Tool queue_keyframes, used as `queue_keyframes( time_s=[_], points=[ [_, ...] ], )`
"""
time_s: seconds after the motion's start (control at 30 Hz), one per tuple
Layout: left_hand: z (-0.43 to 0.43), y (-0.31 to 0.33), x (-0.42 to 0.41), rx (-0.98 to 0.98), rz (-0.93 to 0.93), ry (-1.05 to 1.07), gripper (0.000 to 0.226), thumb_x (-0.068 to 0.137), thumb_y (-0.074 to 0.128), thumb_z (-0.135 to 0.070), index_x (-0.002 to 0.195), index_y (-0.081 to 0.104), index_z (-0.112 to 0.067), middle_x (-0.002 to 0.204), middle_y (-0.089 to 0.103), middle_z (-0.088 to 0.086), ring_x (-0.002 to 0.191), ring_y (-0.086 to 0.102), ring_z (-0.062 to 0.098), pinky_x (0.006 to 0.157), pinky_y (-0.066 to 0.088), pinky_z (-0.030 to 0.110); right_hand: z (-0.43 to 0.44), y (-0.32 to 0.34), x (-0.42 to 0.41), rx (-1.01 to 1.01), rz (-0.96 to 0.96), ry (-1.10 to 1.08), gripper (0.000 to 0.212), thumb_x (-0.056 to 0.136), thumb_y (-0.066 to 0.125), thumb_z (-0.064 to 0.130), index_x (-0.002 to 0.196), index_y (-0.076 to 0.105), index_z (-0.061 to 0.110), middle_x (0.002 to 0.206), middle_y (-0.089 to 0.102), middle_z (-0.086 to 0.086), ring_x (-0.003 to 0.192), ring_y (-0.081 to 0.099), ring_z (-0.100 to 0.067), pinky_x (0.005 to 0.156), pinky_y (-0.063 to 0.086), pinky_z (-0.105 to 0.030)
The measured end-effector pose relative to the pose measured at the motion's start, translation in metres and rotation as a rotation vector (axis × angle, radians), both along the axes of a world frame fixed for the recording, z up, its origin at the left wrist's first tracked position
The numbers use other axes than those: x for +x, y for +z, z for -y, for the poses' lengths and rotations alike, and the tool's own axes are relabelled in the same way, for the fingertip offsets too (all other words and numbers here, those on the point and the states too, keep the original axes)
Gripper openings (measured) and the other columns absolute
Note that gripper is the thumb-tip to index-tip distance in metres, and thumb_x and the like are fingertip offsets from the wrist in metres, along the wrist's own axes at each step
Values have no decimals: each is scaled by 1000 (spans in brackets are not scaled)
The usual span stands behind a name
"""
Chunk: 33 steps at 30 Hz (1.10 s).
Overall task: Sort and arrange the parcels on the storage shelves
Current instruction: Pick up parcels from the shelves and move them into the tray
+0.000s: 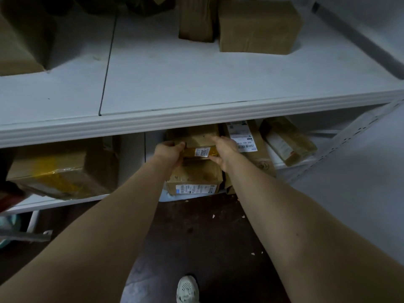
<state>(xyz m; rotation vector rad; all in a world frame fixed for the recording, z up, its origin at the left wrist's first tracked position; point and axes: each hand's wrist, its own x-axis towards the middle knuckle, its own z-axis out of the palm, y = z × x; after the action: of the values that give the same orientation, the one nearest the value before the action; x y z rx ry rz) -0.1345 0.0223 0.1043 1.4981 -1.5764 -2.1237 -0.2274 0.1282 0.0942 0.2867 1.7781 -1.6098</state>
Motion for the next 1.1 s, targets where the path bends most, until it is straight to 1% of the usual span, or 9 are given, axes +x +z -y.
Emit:
queue_keyframes(
  time_s=[0.17,0.33,0.5,0.57,0.7,0.83,0.9,1.03,1.1],
  points=[
    [2,-9,-18,7,-66,47,38,93,57,-6,130,49,2,127,56,18,116,57,31,98,48,34,6,-12,-14,152,-125,45,52,101,49,29,147,35,12,146,43,-12,128,47,-30,108,40,-41],
    [2,-12,-29,-52,-65,-4,34,90,56,7,124,52,7,114,57,18,105,55,31,101,46,39,15,-20,-28,261,-230,63,43,100,48,18,140,44,3,139,49,-18,125,51,-35,107,41,-45],
    [1,-13,-36,-151,-16,-146,43,83,54,19,125,51,7,130,54,20,118,52,35,105,43,43,12,-18,-34,364,-289,49,36,99,46,9,134,49,-3,134,53,-19,122,52,-35,103,44,-41],
    [0,-12,-35,-157,38,-194,38,84,55,16,120,53,4,124,56,23,106,57,33,99,48,42,7,-15,-33,388,-297,41,35,100,43,4,134,49,-3,135,53,-19,123,51,-34,102,43,-36],
    [-8,2,-28,-115,145,-236,27,88,57,6,114,53,0,95,56,15,78,55,21,65,52,26,-6,-1,-24,399,-306,50,35,99,39,1,132,51,-3,134,53,-18,124,50,-32,100,42,-34],
    [-24,29,-16,-143,199,-291,28,87,65,-5,114,57,-1,101,59,15,83,56,21,65,53,27,-19,22,-15,341,-251,113,16,97,42,3,91,57,3,97,54,-9,96,53,-23,78,51,-31],
    [-37,45,-9,-159,189,-301,22,89,63,-5,110,58,0,96,59,15,81,54,20,70,51,28,-29,37,-8,273,-226,115,19,97,46,5,108,60,-2,101,58,-10,95,57,-29,86,55,-39],
    [-65,87,5,-184,169,-288,9,92,56,-3,100,54,-2,90,52,15,71,49,21,71,47,32,-59,79,13,200,-194,177,25,95,50,7,118,58,-1,100,61,-16,80,60,-23,52,51,-27],
    [-80,112,12,-199,134,-258,6,92,57,-3,95,52,-3,88,54,16,72,52,23,71,49,33,-77,101,18,175,-209,216,22,96,51,7,116,57,0,101,62,-15,81,64,-23,53,50,-24]
  ],
)
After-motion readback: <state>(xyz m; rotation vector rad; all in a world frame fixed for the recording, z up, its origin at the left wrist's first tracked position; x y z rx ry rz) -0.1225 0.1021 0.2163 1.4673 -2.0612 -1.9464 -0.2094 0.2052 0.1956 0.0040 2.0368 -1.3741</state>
